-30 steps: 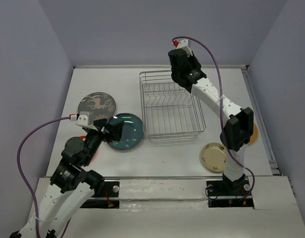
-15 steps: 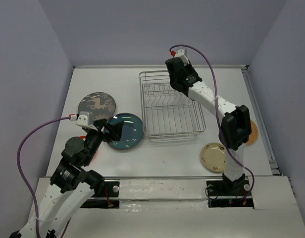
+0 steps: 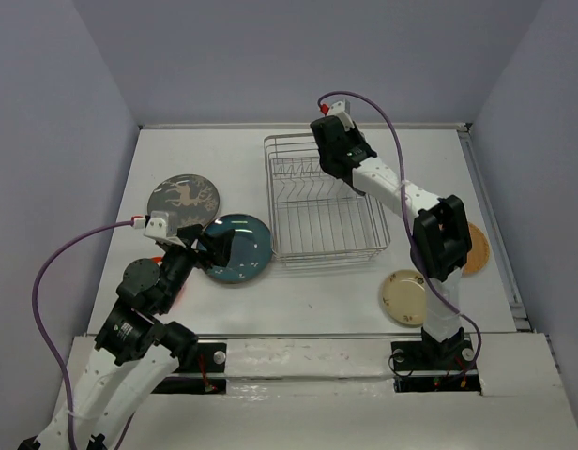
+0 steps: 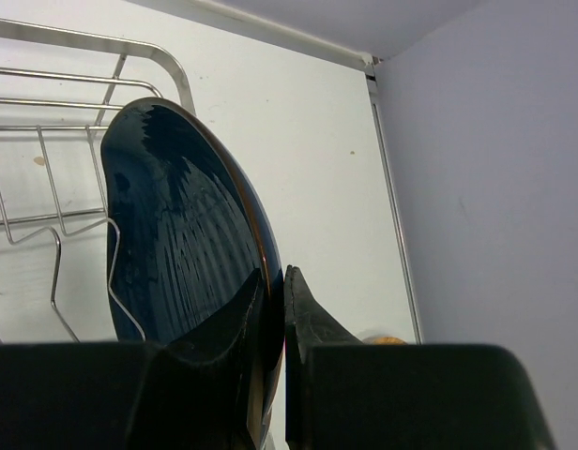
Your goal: Load the plates into the dish rack
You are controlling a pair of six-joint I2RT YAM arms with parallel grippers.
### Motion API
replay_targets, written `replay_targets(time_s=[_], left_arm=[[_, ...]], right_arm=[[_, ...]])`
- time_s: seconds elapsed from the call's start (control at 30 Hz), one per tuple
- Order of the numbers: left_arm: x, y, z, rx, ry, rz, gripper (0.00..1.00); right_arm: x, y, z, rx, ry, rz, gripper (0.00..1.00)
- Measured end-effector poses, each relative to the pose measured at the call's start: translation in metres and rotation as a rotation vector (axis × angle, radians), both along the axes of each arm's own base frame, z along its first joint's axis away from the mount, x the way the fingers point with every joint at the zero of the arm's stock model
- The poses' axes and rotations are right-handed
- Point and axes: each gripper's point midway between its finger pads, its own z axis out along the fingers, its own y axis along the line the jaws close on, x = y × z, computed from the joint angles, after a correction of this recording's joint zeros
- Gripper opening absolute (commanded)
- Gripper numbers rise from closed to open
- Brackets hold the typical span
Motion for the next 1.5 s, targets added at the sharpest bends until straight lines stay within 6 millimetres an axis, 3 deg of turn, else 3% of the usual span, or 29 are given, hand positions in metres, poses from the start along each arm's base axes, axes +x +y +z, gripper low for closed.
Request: replay_targets(time_s=[0.17, 0.37, 0.47, 0.6, 0.7, 0.93, 1.07, 1.23, 1.5], left_arm=[[0.0, 0.0, 0.0, 0.0, 0.001, 0.0, 0.99], [0.004, -0.002, -0.006, 0.01, 0.023, 0.002, 0.99], [0.005, -0.002, -0.007, 0.014, 0.031, 0.005, 0.99], [0.006, -0.002, -0.009, 0.016, 0.039, 0.008, 0.99], [0.007, -0.001, -0.01, 0.017, 0.041, 0.014, 0.99], [0.01, -0.001, -0.015, 0.029, 0.061, 0.021, 0.99], [0.013, 0.0, -0.019, 0.038, 0.074, 0.032, 0.99], [0.016, 0.001, -0.022, 0.047, 0.088, 0.05, 0.99], [0.026, 0.006, -0.037, 0.076, 0.15, 0.104, 0.99]], right_arm=[[0.001, 0.002, -0.012, 0.013, 0.0, 0.005, 0.07], [0.007, 0.009, -0.047, 0.016, 0.032, 0.015, 0.07], [0.009, 0.011, -0.052, 0.03, 0.022, 0.019, 0.07], [0.009, 0.011, -0.053, 0.037, 0.014, 0.018, 0.13], [0.01, 0.012, -0.054, 0.051, 0.006, 0.016, 0.29], [0.006, 0.016, -0.068, 0.096, 0.022, 0.025, 0.48], [0.005, 0.019, -0.073, 0.133, 0.028, 0.03, 0.54], [0.001, 0.024, -0.064, 0.21, 0.015, 0.041, 0.66], [-0.01, 0.036, -0.016, 0.389, -0.041, 0.098, 0.84]])
